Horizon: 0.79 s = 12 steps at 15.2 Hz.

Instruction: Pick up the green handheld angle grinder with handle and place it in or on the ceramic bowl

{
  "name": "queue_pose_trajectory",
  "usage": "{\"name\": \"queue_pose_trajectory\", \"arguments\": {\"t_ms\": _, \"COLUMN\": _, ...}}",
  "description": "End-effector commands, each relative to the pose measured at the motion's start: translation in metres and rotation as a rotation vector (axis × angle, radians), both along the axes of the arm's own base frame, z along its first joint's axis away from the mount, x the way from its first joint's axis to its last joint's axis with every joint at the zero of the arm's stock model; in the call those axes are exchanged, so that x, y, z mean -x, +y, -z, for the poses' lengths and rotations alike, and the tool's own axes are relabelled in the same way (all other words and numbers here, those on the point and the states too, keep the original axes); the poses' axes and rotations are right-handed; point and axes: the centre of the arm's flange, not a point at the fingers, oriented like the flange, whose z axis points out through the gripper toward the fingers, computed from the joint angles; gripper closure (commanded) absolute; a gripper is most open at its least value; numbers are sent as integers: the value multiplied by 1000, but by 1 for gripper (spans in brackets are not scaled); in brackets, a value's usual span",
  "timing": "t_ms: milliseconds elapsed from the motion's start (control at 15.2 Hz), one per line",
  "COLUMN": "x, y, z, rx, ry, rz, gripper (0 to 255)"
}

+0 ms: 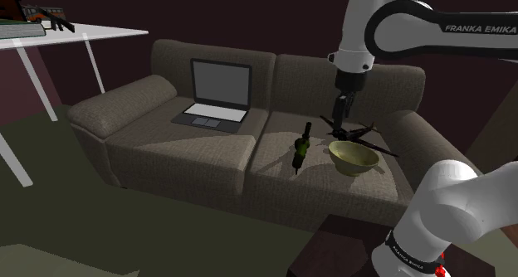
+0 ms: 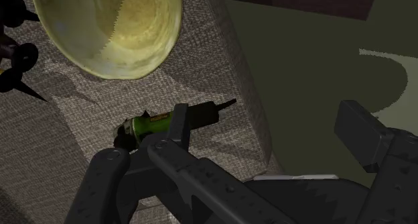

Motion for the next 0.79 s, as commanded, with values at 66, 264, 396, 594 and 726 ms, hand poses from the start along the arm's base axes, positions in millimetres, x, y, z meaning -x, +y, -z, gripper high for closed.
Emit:
{"name": "queue_pose_trajectory", "arguments": {"t_ms": 66, "x": -8, "y": -7, "z": 7, "rx": 5, "ry": -4, "rz": -3, "gripper": 0}}
{"name": "queue_pose_trajectory", "arguments": {"t_ms": 264, "x": -32, "y": -27, "z": 26, "rx": 22, "ry": -18, "rz": -13, "gripper": 0}}
{"name": "queue_pose_trajectory", "arguments": {"t_ms": 396, "x": -48, "y": -40, "z": 39, "rx": 33, "ry": -27, "rz": -19, "gripper": 0}}
{"name": "queue_pose_trajectory", "arguments": {"t_ms": 594, "x": -72, "y": -61, "z": 57, "rx": 49, "ry": -40, "rz": -28, "gripper": 0}}
{"name": "queue_pose_trajectory", "arguments": {"t_ms": 726, "x": -89, "y": -74, "z": 69, "rx": 60, "ry": -49, "rz": -35, "gripper": 0}}
